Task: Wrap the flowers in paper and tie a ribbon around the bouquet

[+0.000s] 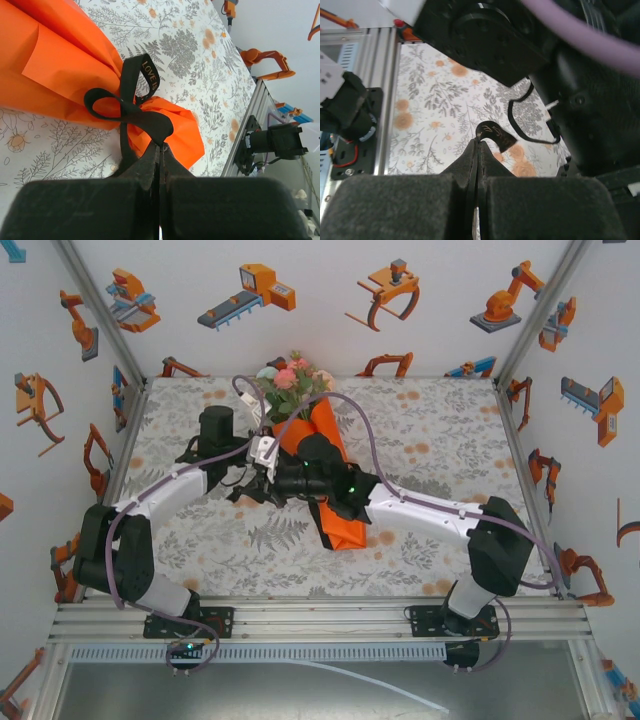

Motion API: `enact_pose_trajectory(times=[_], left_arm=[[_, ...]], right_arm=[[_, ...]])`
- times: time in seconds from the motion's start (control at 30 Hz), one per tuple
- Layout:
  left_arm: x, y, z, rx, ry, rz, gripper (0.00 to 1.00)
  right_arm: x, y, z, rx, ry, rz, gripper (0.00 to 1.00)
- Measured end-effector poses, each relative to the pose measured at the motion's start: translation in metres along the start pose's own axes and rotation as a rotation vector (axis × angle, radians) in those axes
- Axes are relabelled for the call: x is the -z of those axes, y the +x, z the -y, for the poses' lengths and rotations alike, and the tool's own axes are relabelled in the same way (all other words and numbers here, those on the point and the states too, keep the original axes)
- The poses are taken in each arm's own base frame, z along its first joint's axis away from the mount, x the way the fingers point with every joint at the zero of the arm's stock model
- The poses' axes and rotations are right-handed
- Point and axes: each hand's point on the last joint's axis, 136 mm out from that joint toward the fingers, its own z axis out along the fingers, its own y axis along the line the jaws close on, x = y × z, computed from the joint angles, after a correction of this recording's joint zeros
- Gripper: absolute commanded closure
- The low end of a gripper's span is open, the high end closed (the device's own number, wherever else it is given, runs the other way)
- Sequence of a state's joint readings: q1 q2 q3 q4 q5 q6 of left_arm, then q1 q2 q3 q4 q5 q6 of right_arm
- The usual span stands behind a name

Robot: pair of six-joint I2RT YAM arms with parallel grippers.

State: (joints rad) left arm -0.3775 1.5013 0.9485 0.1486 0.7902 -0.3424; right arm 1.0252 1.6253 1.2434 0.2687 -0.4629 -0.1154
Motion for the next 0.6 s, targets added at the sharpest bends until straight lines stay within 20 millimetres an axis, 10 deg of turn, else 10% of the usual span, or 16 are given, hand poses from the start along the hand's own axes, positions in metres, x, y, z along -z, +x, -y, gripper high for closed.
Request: enact_pose_trajectory(times=[0.6], left_arm=[[-0.001, 0.004, -0.011, -0.02, -0.053, -0.001, 1.0]], right_arm=[[-0.034, -0.015, -0.115, 0.089, -0.344, -0.024, 1.0]])
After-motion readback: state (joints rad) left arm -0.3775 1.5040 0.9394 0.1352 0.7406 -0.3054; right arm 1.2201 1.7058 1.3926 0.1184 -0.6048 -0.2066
